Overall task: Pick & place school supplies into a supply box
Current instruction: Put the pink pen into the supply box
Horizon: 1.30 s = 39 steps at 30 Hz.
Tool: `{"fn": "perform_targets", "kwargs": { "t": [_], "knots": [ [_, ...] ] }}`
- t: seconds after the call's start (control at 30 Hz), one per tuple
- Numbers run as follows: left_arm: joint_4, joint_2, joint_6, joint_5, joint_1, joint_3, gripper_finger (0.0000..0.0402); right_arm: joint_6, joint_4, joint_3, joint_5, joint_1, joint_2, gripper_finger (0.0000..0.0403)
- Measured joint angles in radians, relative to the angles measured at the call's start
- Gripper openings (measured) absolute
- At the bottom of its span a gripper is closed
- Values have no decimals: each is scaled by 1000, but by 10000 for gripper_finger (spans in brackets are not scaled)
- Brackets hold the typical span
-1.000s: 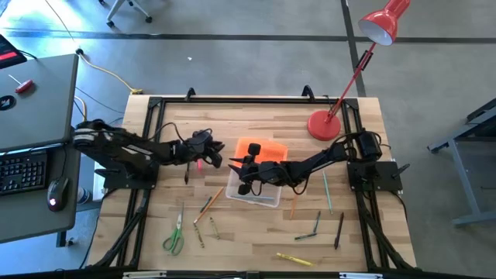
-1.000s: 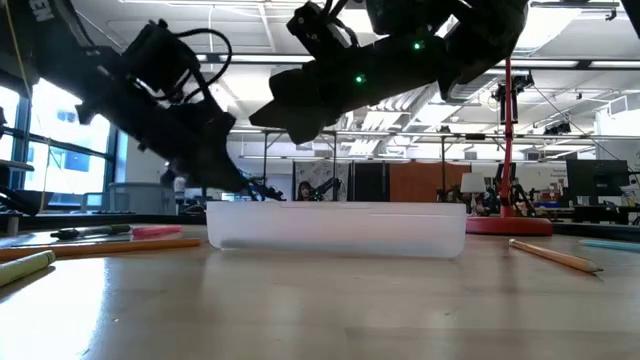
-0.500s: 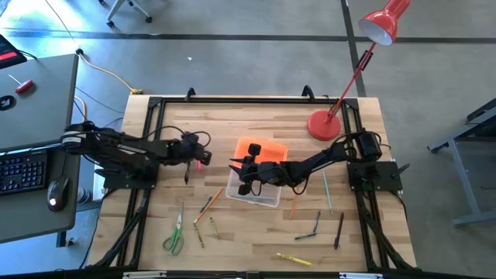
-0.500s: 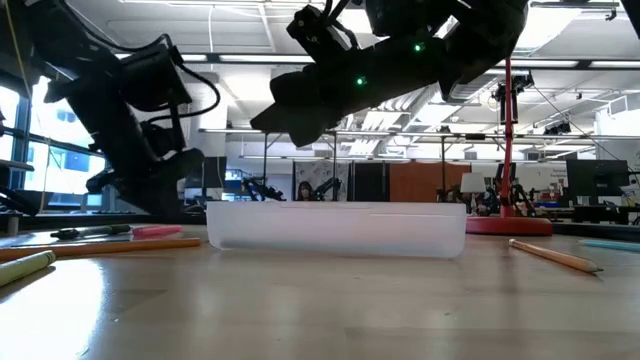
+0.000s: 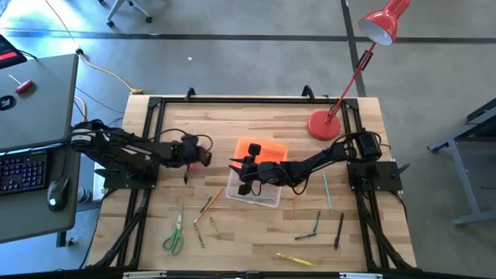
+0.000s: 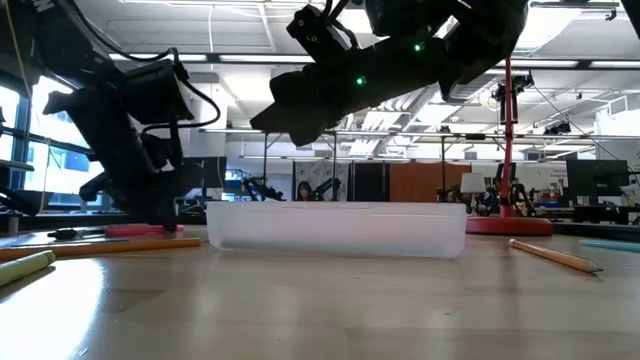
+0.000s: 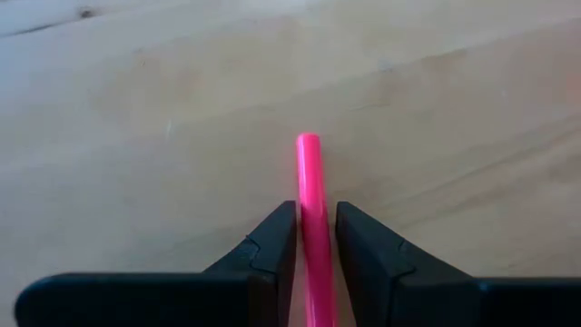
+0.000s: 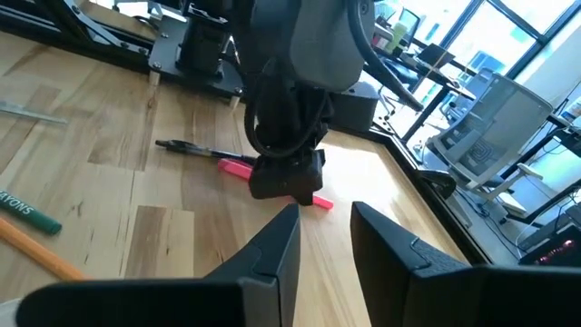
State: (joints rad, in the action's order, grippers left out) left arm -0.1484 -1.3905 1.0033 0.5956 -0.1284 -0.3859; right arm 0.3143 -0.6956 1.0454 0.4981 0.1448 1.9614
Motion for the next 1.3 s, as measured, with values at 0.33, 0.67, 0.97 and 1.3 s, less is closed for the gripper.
{"fn": "perform_targets", "kwargs": {
  "t": [0.33, 0.67, 0.97, 1.3],
  "knots": [
    [171, -170, 39, 108, 0, -3, 115, -3, 0, 0, -10, 0, 0, 79],
    [200, -308, 241, 279, 119, -2, 98, -3, 2, 0, -61, 0, 0, 78],
    [237, -295, 221, 291, 127, -7, 35, 21, -24, 0, -27, 23, -7, 78],
    [257, -85, -248, -20, 130, -229, 35, 49, 163, -1, 330, 143, -225, 74]
  ]
}}
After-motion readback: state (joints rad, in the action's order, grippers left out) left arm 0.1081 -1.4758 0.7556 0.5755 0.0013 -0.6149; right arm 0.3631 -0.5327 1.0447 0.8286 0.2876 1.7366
